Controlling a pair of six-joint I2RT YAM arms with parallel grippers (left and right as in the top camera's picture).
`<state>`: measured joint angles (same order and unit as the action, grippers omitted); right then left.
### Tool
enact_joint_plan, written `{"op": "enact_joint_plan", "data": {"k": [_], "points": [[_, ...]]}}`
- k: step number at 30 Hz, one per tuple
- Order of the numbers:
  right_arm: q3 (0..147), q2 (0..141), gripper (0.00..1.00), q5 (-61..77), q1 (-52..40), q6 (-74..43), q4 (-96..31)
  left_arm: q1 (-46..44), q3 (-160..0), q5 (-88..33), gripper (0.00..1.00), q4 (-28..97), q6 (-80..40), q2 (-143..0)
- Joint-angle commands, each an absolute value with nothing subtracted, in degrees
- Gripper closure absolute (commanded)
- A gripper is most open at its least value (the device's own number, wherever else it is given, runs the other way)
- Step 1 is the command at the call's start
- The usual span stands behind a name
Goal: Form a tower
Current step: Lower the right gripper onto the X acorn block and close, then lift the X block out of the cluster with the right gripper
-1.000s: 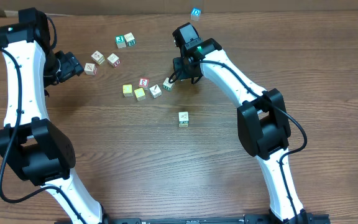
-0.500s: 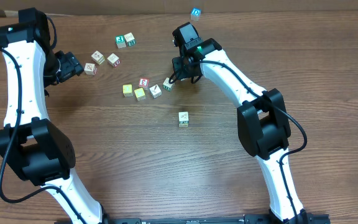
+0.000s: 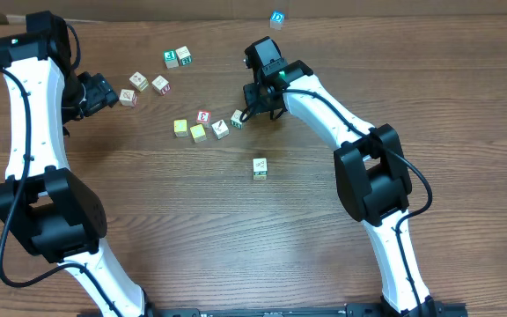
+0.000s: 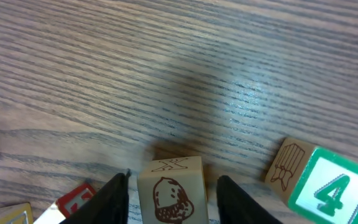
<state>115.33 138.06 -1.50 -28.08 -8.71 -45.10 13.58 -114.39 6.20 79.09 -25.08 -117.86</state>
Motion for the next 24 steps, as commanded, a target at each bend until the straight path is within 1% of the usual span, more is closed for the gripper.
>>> {"op": "enact_joint_plan", "data": {"k": [1, 4, 11, 20, 22, 24], "points": [[115.0, 136.7, 0.64, -2.3, -28.1, -8.5, -45.5, 13.5, -115.1, 6.1, 0.0, 79.0, -24.8, -117.0], [115.0, 136.7, 0.67, -4.1, -28.1, -8.5, -46.3, 13.5, -115.1, 6.1, 0.0, 79.0, -24.8, -117.0], [116.4, 135.7, 0.68, -4.0, -28.0, -8.8, -51.4, 13.5, -115.1, 6.1, 0.0, 79.0, -24.8, -117.0], [117.5, 133.5, 0.69, -4.0, -28.0, -13.5, -61.1, 13.5, -115.1, 6.1, 0.0, 79.0, -24.8, -117.0], [117.5, 133.5, 0.68, -4.0, -28.0, -13.5, -61.9, 13.5, -115.1, 6.1, 0.0, 79.0, -24.8, -117.0], [117.5, 133.5, 0.61, -4.0, -28.0, -13.6, -61.7, 13.5, -115.1, 6.1, 0.0, 79.0, -24.8, -117.0]]}}
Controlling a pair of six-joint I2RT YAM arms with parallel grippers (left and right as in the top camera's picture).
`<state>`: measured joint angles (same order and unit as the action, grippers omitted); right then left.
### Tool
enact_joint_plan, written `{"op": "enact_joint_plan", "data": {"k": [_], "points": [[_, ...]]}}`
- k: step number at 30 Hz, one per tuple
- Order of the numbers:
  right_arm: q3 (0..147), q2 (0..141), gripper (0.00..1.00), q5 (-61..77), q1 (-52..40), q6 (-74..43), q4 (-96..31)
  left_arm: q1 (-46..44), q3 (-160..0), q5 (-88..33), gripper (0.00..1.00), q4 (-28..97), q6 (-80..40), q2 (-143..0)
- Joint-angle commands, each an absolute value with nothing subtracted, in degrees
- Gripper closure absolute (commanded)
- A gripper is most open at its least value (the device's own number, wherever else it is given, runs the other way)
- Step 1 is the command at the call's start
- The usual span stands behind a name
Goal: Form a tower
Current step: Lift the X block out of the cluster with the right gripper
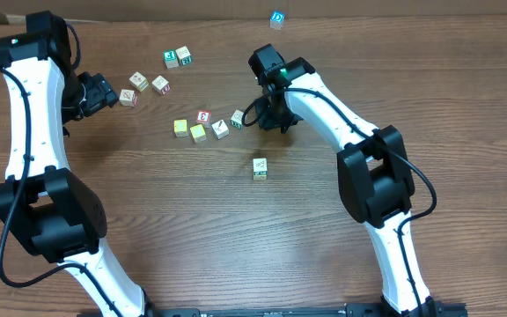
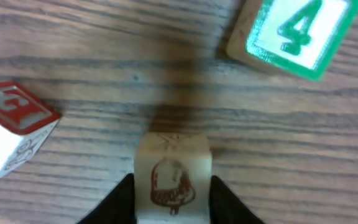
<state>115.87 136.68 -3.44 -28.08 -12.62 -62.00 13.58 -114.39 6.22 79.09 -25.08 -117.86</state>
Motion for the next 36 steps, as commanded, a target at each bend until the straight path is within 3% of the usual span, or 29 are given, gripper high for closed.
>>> {"op": "enact_joint_plan", "data": {"k": [1, 2, 5, 7, 13, 22, 25, 27, 31, 36], "points": [[117.5, 133.5, 0.53, -4.0, -28.0, -13.7, -61.3, 13.5, -115.1, 6.1, 0.01, 79.0, -24.8, -117.0], [117.5, 133.5, 0.41, -4.0, -28.0, -13.7, -60.7, 13.5, -115.1, 6.1, 0.01, 79.0, -24.8, -117.0], [117.4, 133.5, 0.32, -4.0, -27.9, -13.8, -59.0, 13.5, -115.1, 6.1, 0.01, 79.0, -24.8, -117.0], [117.4, 133.5, 0.32, -4.1, -27.9, -14.8, -58.8, 13.5, -115.1, 6.1, 0.0, 79.0, -24.8, -117.0], [117.4, 133.5, 0.45, -4.1, -27.9, -17.1, -59.5, 13.5, -115.1, 6.1, 0.0, 79.0, -24.8, -117.0], [115.3, 133.6, 0.44, -5.3, -27.9, -19.1, -58.8, 13.5, -115.1, 6.1, 0.01, 79.0, -24.8, -117.0], [114.3, 133.6, 0.29, -5.3, -27.9, -19.1, -57.7, 13.5, -115.1, 6.1, 0.0, 79.0, -24.8, -117.0], [114.3, 133.6, 0.0, -5.3, -27.9, -19.1, -57.5, 13.5, -115.1, 6.1, 0.0, 79.0, -24.8, -117.0], [114.3, 133.6, 0.0, -5.1, -27.9, -19.1, -57.6, 13.5, -115.1, 6.1, 0.0, 79.0, -24.8, -117.0], [114.3, 133.6, 0.43, -5.1, -27.9, -19.1, -58.0, 13.5, -115.1, 6.1, 0.0, 79.0, -24.8, -117.0]]}}
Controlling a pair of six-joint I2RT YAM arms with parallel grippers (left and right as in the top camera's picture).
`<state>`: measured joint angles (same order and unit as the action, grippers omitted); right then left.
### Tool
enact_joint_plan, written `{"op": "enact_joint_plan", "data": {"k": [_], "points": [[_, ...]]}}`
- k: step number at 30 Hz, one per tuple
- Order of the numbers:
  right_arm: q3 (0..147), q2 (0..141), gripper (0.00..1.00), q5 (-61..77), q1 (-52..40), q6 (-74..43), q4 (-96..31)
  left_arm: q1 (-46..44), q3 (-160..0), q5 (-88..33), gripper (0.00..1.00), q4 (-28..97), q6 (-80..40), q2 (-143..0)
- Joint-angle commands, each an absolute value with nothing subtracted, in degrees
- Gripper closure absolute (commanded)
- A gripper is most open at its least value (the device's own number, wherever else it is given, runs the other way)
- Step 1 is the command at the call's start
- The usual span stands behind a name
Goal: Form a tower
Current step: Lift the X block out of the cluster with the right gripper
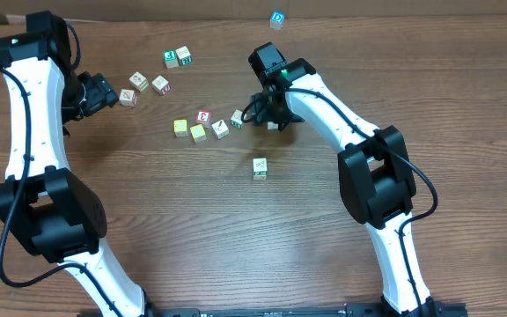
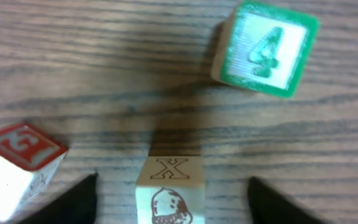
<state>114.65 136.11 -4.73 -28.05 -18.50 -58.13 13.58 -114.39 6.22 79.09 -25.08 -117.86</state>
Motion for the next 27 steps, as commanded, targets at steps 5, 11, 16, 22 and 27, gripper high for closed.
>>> {"op": "enact_joint_plan", "data": {"k": [5, 11, 16, 22, 27], "points": [[114.3, 133.6, 0.49, -5.1, -27.9, -19.1, -58.5, 13.5, -115.1, 6.1, 0.01, 79.0, -24.8, -117.0], [114.3, 133.6, 0.57, -5.1, -27.9, -19.1, -58.6, 13.5, -115.1, 6.1, 0.01, 79.0, -24.8, -117.0], [114.3, 133.6, 0.61, -5.1, -27.9, -19.1, -58.7, 13.5, -115.1, 6.1, 0.0, 79.0, -24.8, -117.0], [114.3, 133.6, 0.59, -5.1, -27.9, -20.0, -58.9, 13.5, -115.1, 6.1, 0.0, 79.0, -24.8, -117.0], [114.3, 133.7, 0.6, -5.1, -27.9, -19.9, -58.8, 13.5, -115.1, 6.1, 0.01, 79.0, -24.8, -117.0]]}}
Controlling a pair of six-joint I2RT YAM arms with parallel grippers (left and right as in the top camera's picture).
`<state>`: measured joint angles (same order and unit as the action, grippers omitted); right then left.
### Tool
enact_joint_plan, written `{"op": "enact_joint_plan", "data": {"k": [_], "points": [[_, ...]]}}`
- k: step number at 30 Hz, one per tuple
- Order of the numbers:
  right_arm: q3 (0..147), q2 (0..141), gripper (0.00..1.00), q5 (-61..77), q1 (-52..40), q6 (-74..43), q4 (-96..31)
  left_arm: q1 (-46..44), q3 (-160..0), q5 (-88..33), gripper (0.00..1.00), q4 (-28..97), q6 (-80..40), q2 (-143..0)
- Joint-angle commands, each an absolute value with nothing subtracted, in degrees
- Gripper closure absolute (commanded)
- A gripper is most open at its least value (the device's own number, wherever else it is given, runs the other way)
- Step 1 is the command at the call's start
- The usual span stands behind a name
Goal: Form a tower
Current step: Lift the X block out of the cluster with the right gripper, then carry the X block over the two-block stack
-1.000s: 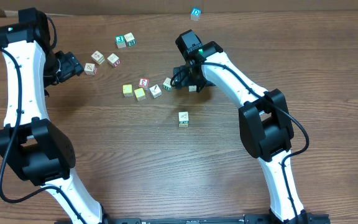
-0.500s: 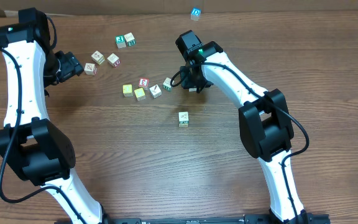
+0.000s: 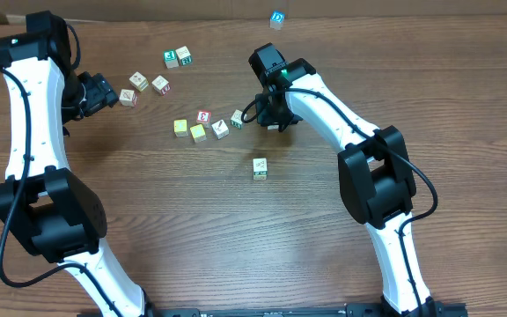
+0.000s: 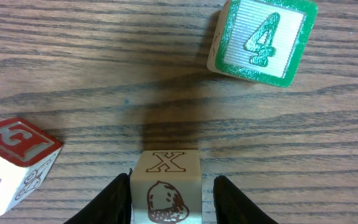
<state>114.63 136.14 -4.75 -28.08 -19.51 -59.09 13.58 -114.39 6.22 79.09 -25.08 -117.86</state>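
Observation:
A pale wooden block with an X and an acorn drawing [image 4: 166, 186] rests on the table between the fingers of my right gripper [image 4: 171, 202]. The left finger [image 4: 118, 202] touches the block and the right finger [image 4: 229, 202] stands a narrow gap off it, so the jaws are open. From overhead this gripper [image 3: 271, 121] is right of the block cluster. A green "4" block [image 4: 263, 40] lies ahead to the right and a red-faced block [image 4: 14, 158] to the left. My left gripper [image 3: 106, 91] hangs by a block [image 3: 128, 98]; its jaws do not show.
Loose blocks lie mid-table: two yellow [image 3: 180, 128] [image 3: 198, 133], one red [image 3: 203, 115], two pale [image 3: 221, 129] [image 3: 238, 117]. A pale block [image 3: 260, 167] stands alone nearer the front. More blocks [image 3: 177, 58] [image 3: 149, 83] sit at the back left, a blue one [image 3: 276, 18] at the far edge.
The right gripper's fingers stood wide apart around the X block; now they are drawn in close to its sides, the left one touching. The view has shifted slightly. The left arm has not moved.
First the right gripper stood around the X block beside the cluster. Then it was shut on the block and a little further right. Then the fingers were spread wide with the block on the table. Now they are narrow around it again. The left arm stayed still.

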Motion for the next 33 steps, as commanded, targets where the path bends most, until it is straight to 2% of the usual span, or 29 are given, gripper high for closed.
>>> {"op": "enact_joint_plan", "data": {"k": [1, 3, 5, 11, 21, 27, 33], "points": [[114.3, 133.7, 0.63, -5.1, -27.9, -20.0, -58.8, 13.5, -115.1, 6.1, 0.0, 79.0, -24.8, -117.0], [114.3, 133.7, 0.68, -5.1, -27.9, -20.0, -58.9, 13.5, -115.1, 6.1, 0.0, 79.0, -24.8, -117.0], [114.3, 133.7, 0.69, -5.1, -27.9, -19.9, -59.1, 13.5, -115.1, 6.1, 0.0, 79.0, -24.8, -117.0], [115.7, 133.5, 0.7, -5.5, -27.9, -19.9, -60.6, 13.5, -115.1, 6.1, 0.01, 79.0, -24.8, -117.0], [126.3, 126.2, 0.71, -5.3, -28.7, -20.0, -72.1, 13.5, -115.1, 6.1, 0.0, 79.0, -24.8, -117.0], [126.6, 119.2, 0.71, -4.9, -31.3, -22.3, -78.5, 13.5, -115.1, 6.1, 0.01, 79.0, -24.8, -117.0], [126.3, 118.6, 0.71, -4.9, -33.5, -25.9, -86.3, 13.5, -115.1, 6.1, 0.0, 79.0, -24.8, -117.0]]}}
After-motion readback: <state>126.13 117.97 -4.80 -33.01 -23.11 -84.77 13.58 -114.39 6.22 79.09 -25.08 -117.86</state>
